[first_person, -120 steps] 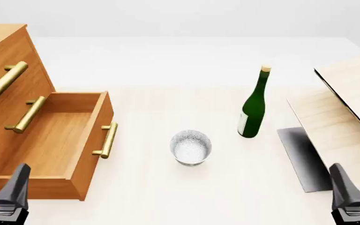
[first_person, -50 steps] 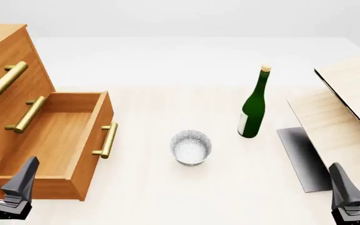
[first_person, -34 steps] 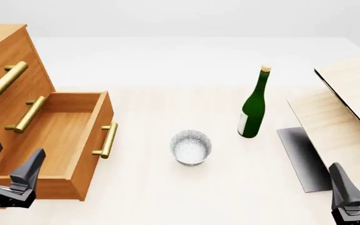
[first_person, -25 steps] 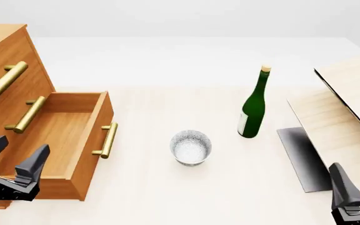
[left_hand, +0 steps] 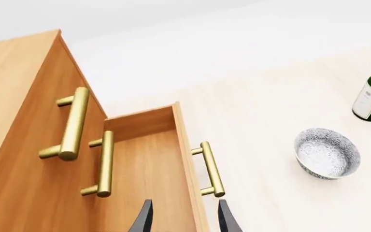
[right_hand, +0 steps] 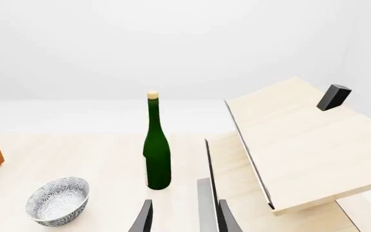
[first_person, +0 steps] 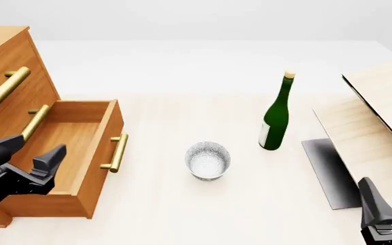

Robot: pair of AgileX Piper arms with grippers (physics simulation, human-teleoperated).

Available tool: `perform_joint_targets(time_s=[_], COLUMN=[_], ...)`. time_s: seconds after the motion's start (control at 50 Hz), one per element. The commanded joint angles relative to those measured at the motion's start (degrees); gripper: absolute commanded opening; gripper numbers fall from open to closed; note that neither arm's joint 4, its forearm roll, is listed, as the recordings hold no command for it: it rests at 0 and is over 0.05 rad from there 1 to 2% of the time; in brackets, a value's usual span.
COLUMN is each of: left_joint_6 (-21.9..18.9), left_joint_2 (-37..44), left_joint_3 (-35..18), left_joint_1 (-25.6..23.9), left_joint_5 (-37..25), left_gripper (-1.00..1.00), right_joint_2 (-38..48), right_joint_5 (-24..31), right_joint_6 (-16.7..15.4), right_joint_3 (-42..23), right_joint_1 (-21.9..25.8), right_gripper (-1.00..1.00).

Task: Put the bowl in the bottom drawer of the cabinet and close it.

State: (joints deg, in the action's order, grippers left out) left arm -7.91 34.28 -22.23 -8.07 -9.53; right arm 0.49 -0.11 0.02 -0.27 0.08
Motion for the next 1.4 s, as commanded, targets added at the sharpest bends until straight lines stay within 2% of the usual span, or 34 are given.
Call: perform_joint_targets(time_s=[0.02, 0.24, 0.26, 0.32, 0.4, 0.46, 0.48, 0.66, 0.74, 1.4], left_joint_6=[2.21, 5.26, 7.53, 6.57, 8.68, 8.15, 10.03, 10.78, 12.84, 14.94], left_joint_2=[2.31, 6.99, 8.39, 8.5, 11.61, 12.4, 13.42, 15.04, 16.8, 24.49], left_joint_3=[-4.51, -8.33, -8.97, -9.56, -10.79, -10.81, -10.99, -11.31, -11.36, -10.09], left_joint_1=[0.68, -1.08, -1.57, -1.46, -1.4, -0.74, -1.33, -1.16, -1.68, -1.23], left_joint_5=[-4.29, -6.09, -6.51, -6.79, -7.22, -6.61, -6.61, -6.92, -6.66, -4.47], left_gripper=[1.0, 1.0, 1.0, 1.0, 1.0, 1.0, 1.0, 1.0, 1.0, 1.0], right_joint_2=[-0.05, -0.05, -0.06, -0.04, -0.05, -0.06, -0.06, -0.05, -0.04, -0.04], right_joint_5=[0.01, 0.01, 0.01, 0.01, 0.01, 0.01, 0.01, 0.01, 0.01, 0.01], right_joint_6=[-0.01, -0.01, 0.0, 0.01, -0.01, -0.01, -0.01, -0.01, 0.0, 0.0], right_joint_3=[0.03, 0.03, 0.03, 0.03, 0.03, 0.03, 0.03, 0.03, 0.03, 0.03], right_joint_1=[-0.02, 0.0, 0.0, -0.01, -0.02, 0.0, -0.02, -0.01, -0.02, -0.02], right_gripper=[1.0, 1.0, 1.0, 1.0, 1.0, 1.0, 1.0, 1.0, 1.0, 1.0])
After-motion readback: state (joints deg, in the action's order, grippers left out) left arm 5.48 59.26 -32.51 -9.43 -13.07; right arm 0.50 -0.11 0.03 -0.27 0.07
